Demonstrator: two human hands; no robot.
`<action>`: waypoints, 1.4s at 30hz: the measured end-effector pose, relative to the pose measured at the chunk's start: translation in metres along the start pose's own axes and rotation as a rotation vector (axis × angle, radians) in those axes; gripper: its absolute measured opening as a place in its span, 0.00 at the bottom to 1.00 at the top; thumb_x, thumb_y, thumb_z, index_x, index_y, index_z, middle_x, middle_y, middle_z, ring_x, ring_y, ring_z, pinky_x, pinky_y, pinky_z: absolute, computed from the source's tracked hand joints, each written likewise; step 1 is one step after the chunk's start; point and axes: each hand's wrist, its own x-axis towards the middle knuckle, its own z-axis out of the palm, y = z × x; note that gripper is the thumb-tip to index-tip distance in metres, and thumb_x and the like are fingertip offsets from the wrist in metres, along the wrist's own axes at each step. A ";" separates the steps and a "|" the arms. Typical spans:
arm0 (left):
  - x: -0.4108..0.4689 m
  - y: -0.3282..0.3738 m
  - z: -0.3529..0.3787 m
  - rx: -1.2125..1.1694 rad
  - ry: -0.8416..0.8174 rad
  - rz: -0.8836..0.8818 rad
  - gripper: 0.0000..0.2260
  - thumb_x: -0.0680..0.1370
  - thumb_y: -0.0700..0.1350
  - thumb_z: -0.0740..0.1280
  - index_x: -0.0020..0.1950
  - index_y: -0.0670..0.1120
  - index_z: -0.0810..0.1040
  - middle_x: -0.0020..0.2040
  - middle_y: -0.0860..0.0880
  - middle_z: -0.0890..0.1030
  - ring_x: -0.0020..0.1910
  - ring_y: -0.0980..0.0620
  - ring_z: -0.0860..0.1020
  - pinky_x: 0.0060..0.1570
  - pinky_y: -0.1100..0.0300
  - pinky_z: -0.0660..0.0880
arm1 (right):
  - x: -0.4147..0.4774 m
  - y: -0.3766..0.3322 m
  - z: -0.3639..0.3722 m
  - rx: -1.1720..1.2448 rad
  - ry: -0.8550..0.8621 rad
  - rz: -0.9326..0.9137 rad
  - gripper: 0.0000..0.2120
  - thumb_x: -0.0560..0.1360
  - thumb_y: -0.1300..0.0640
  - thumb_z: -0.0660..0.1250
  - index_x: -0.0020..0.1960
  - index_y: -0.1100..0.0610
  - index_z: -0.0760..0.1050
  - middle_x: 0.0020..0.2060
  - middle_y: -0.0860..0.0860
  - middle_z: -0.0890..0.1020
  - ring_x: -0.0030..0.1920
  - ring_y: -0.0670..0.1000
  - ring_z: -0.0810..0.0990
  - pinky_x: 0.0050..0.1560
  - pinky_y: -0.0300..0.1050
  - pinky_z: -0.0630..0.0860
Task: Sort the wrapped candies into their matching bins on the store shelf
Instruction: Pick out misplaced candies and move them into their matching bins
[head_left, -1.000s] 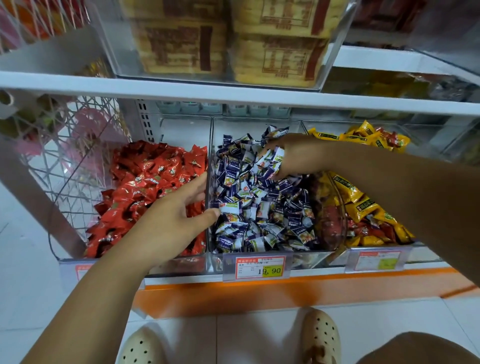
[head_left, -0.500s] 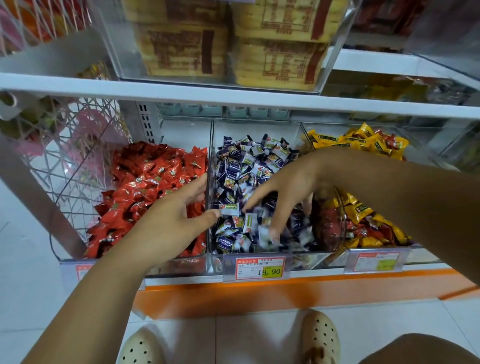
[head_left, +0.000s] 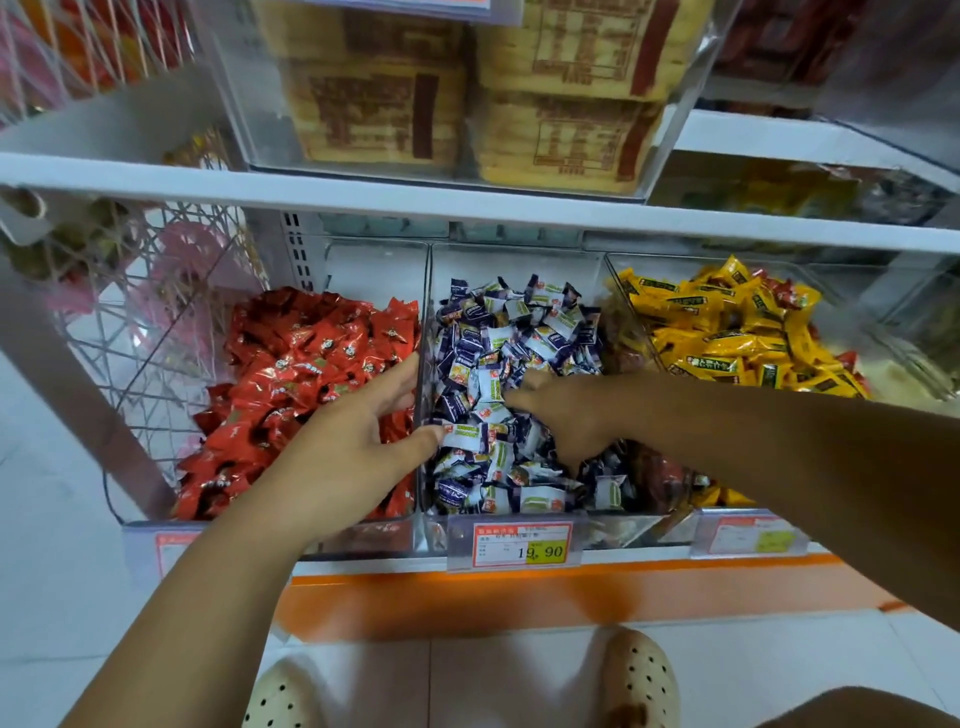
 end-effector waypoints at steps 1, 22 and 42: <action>0.000 -0.001 0.000 -0.001 0.002 -0.002 0.32 0.77 0.49 0.68 0.76 0.61 0.57 0.68 0.69 0.64 0.57 0.82 0.62 0.53 0.80 0.58 | 0.001 -0.001 0.002 0.006 0.030 -0.018 0.44 0.75 0.61 0.69 0.79 0.50 0.42 0.76 0.56 0.51 0.71 0.60 0.64 0.53 0.46 0.72; 0.001 -0.003 0.001 0.012 0.013 -0.003 0.32 0.77 0.49 0.68 0.77 0.60 0.57 0.71 0.66 0.64 0.58 0.79 0.63 0.54 0.77 0.60 | 0.010 -0.020 0.010 0.012 0.022 -0.007 0.23 0.78 0.67 0.58 0.72 0.60 0.61 0.47 0.53 0.71 0.40 0.51 0.69 0.45 0.47 0.68; 0.002 -0.006 0.000 -0.024 -0.004 0.013 0.31 0.77 0.48 0.68 0.76 0.60 0.58 0.72 0.64 0.65 0.67 0.69 0.63 0.63 0.67 0.59 | -0.032 0.041 -0.045 0.943 0.092 0.157 0.46 0.62 0.49 0.79 0.74 0.57 0.63 0.75 0.51 0.63 0.74 0.54 0.60 0.73 0.53 0.57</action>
